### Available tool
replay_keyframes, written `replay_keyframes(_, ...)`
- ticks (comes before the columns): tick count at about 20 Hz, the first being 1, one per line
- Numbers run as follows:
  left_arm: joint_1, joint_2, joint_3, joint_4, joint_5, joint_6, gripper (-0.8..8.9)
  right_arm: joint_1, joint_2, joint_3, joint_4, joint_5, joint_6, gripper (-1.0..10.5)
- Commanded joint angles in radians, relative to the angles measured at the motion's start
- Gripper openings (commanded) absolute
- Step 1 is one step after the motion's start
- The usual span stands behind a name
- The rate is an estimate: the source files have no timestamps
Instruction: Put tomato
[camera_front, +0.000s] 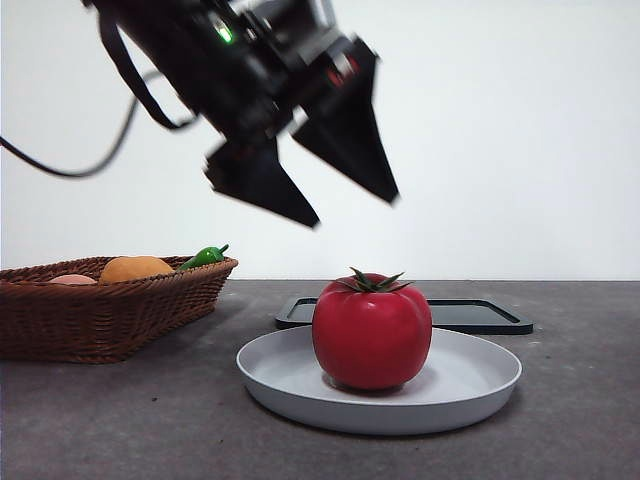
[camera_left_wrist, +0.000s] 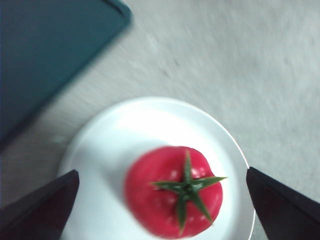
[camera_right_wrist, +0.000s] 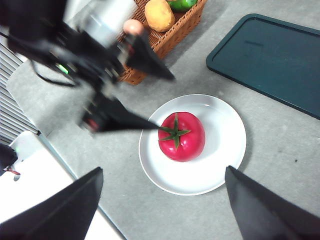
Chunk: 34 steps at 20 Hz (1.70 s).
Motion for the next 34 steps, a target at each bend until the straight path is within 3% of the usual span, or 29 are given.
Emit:
replay_keyframes(1,0.031,-0.068,0.024,-0.033,0.0,-0.013,5.4,0.005,0.007,0.021,0.004,0.022,-0.007,3.9)
replay_keyframes(8,0.242,-0.324,0.024,-0.187,0.002,-0.028,5.31,0.005,0.022,0.021,0.007,0.037,-0.008,3.9)
replay_keyframes(13,0.357,-0.48,0.024,-0.388,0.016,-0.018,5.31,0.005,0.076,0.021,0.04,0.035,-0.008,3.9)
replay_keyframes(18,0.373,-0.56,0.024,-0.623,0.143,0.014,5.3,0.007,0.153,0.021,0.05,0.035,-0.008,3.9)
replay_keyframes(22,0.373,-0.573,0.024,-0.715,0.272,0.017,5.29,0.045,0.201,0.021,0.053,0.035,-0.013,3.9)
replay_keyframes(28,0.373,-0.573,0.024,-0.722,0.283,0.017,5.29,0.128,0.27,0.021,0.073,0.038,-0.015,3.9)
replay_keyframes(34,0.373,-0.573,0.024,-0.721,0.283,0.017,5.29,0.236,0.417,0.021,0.177,0.143,-0.015,4.6)
